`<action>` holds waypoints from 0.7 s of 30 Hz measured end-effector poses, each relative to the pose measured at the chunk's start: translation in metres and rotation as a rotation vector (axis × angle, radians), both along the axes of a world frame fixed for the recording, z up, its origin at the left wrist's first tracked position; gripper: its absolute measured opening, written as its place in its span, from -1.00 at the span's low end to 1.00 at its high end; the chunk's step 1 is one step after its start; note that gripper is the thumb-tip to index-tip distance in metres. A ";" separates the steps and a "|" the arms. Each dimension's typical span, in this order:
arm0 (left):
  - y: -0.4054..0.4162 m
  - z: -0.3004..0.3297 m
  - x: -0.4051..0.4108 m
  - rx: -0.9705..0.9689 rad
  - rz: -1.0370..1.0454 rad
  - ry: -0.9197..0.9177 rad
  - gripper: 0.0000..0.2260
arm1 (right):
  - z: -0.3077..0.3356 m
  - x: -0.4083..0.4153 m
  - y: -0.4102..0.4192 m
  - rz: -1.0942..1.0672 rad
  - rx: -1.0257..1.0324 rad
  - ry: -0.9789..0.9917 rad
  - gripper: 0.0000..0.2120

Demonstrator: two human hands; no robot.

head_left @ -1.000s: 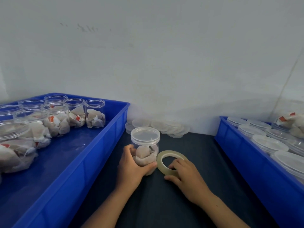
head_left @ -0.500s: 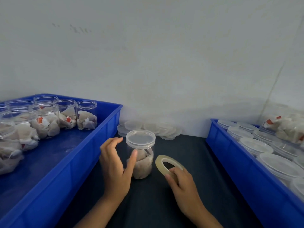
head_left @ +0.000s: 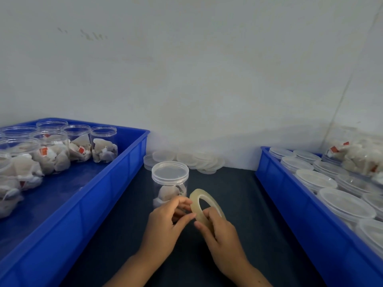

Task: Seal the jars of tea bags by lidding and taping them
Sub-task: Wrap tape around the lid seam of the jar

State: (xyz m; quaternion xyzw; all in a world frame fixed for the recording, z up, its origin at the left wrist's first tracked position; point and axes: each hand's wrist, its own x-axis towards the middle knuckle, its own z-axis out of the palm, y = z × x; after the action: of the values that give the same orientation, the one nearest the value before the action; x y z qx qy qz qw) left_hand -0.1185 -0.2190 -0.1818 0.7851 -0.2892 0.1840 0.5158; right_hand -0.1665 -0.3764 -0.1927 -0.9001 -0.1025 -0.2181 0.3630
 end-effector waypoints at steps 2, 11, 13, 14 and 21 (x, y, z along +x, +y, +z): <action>-0.003 0.002 -0.002 -0.009 0.005 -0.019 -0.80 | 0.000 0.000 0.000 0.004 -0.008 -0.004 -0.91; -0.001 0.005 -0.001 -0.056 0.022 -0.025 -0.72 | -0.001 -0.003 0.000 0.016 -0.064 0.041 -0.85; 0.000 0.004 -0.001 -0.052 0.021 -0.044 -0.74 | -0.001 -0.003 0.001 0.016 -0.085 0.050 -0.83; 0.001 0.003 -0.001 -0.044 0.021 -0.050 -0.76 | -0.001 -0.003 0.001 0.016 -0.091 0.056 -0.83; -0.004 0.001 -0.004 -0.141 0.043 -0.012 -0.76 | 0.001 -0.004 0.002 -0.010 -0.049 0.052 -0.85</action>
State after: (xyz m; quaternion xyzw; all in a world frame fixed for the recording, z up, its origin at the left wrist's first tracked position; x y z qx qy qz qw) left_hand -0.1221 -0.2229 -0.1809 0.7518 -0.2616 0.2195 0.5641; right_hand -0.1703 -0.3740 -0.1920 -0.9147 -0.0937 -0.1936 0.3421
